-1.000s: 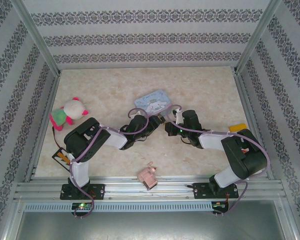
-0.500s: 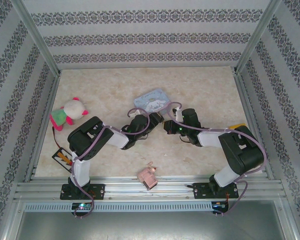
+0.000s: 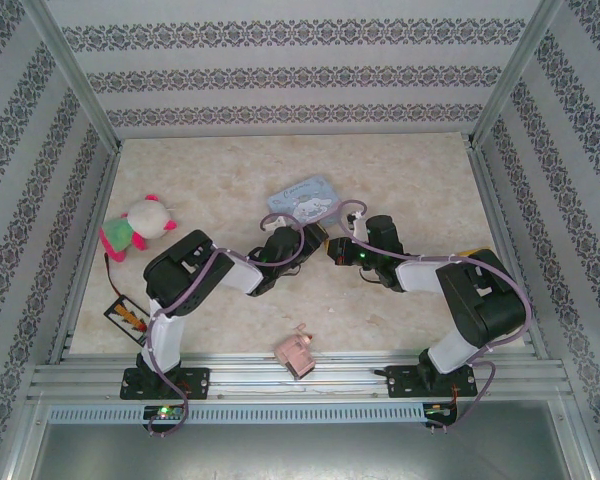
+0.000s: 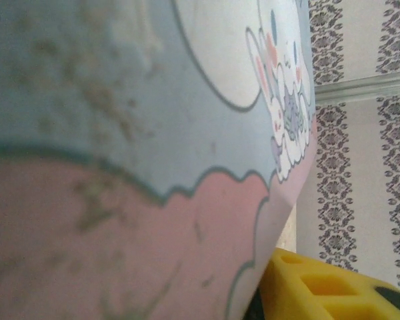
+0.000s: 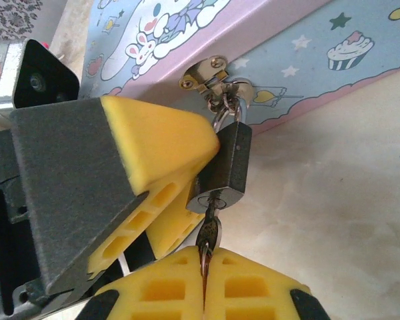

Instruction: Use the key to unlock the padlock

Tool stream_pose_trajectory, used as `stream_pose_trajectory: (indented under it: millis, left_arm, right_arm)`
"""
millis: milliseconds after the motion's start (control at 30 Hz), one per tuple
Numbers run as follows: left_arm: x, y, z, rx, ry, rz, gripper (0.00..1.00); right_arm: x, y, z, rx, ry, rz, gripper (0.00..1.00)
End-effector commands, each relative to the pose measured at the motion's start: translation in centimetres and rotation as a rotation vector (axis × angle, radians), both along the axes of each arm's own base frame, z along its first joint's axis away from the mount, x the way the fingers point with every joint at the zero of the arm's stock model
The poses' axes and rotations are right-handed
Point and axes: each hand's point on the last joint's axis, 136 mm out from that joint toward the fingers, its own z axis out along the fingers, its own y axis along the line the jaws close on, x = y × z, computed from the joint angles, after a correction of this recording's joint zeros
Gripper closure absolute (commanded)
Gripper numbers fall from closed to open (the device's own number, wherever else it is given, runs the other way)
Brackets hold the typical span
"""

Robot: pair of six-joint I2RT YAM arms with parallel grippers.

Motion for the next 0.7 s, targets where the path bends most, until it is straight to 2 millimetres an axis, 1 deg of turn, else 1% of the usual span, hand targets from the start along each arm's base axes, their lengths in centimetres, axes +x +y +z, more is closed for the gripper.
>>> stream_pose_trajectory:
  millis: [0,100,267,333,400,567,667]
  left_arm:
    - [0.7,-0.5,0.3,-0.030,-0.021,-0.008,0.56]
    - [0.9,-0.7,0.5,-0.035,-0.033,-0.014,0.59]
    - [0.8,-0.8,0.6,-0.045,-0.039,-0.019,0.68]
    - [0.8,-0.8,0.5,-0.046,-0.038,-0.022,0.70]
    - [0.7,-0.9,0.5,-0.051,-0.038,-0.029,0.73]
    - [0.4,-1.0,0.4,-0.063,-0.036,-0.037,0.75]
    - [0.3,-1.1,0.5,-0.066,-0.035,-0.048,0.78]
  right_arm:
    - [1.0,0.5,1.3,0.040,-0.043,0.009,1.00]
    - [1.0,0.6,1.2,0.046,-0.039,0.007,1.00]
    - [1.4,0.6,1.0,0.065,-0.014,-0.011,1.00]
    - [1.5,0.6,1.0,0.081,-0.007,-0.016,1.00]
    - [1.7,0.6,1.1,0.096,-0.002,-0.023,1.00]
    - [2.0,0.7,1.3,0.118,0.004,-0.029,1.00]
    - [2.0,0.7,1.4,0.133,0.006,-0.030,1.00]
